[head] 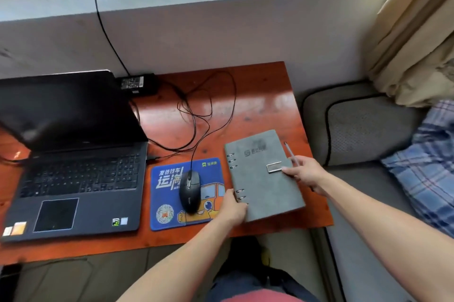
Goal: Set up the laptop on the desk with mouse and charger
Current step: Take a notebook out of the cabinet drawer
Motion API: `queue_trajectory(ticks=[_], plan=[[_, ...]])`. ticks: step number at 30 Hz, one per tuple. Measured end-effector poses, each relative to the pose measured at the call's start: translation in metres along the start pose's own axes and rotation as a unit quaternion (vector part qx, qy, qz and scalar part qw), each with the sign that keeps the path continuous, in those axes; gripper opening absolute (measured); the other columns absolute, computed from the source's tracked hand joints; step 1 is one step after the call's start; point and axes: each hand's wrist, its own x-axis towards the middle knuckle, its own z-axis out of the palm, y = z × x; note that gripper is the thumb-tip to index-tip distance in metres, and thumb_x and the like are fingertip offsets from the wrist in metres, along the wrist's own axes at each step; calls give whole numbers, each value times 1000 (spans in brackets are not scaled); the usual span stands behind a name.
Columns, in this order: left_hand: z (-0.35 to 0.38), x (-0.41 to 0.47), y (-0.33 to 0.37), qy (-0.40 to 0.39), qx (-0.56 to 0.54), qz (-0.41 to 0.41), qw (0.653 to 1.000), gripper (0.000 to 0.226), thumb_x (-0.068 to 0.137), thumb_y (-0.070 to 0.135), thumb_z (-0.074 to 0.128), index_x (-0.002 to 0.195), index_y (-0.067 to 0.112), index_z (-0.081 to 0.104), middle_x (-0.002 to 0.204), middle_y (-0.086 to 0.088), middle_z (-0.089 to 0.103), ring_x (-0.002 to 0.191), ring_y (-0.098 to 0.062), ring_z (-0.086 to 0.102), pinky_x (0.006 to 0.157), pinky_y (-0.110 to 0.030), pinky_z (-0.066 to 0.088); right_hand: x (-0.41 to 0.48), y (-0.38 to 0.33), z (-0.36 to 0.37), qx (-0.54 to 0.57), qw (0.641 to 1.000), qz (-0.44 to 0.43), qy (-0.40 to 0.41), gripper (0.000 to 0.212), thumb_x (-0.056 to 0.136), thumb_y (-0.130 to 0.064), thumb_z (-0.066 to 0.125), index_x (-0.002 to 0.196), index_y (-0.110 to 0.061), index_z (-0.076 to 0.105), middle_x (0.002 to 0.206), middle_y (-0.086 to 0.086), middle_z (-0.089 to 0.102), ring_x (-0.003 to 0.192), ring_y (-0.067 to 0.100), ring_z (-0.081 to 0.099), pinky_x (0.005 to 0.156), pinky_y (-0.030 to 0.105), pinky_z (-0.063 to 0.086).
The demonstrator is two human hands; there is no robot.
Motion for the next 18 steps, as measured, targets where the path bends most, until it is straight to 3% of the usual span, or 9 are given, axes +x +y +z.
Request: queue_trajectory(ticks=[2,7,10,12,15,18], plan=[[-2,7,1,4,18,-8,1000,41,82,2,59,121,9,48,119,-14,63,105,-25,60,89,-29,48,13,4,2,-29,1000,-4,7,27,83,-1,72,109,1,63,72,-2,64,50,-1,61,45,12,44],[-27,19,11,64,163,46,983,37,81,17,61,116,10,52,116,-11,58,108,-34,58,92,-41,47,26,11,8,-178,984,13,11,28,74,-24,83,92,-15,64,69,0,65,53,16,60,53,27,49],[-34,25,22,81,236,90,964,45,81,21,62,123,11,49,119,-12,51,115,-31,51,94,-36,39,22,12,10,-334,942,1,27,31,69,-46,79,69,-21,60,62,-5,62,59,17,60,51,30,41],[-35,29,26,83,266,104,955,55,82,27,64,130,13,42,123,-11,46,117,-30,49,96,-37,38,20,9,8,-324,943,-23,74,34,72,-44,75,60,-20,55,61,-2,60,64,22,60,50,31,34],[-30,35,30,96,341,139,925,69,82,36,65,139,15,32,136,-12,36,124,-31,40,101,-40,37,27,-1,-5,-275,948,-45,155,22,85,-32,62,68,-17,61,85,14,70,89,36,64,66,33,40],[-19,36,26,89,401,145,900,87,79,46,66,148,20,20,155,-13,12,137,-32,25,108,-42,33,35,-6,-16,-326,933,-14,150,23,87,-39,59,90,-18,69,101,13,71,101,34,63,77,33,46]])
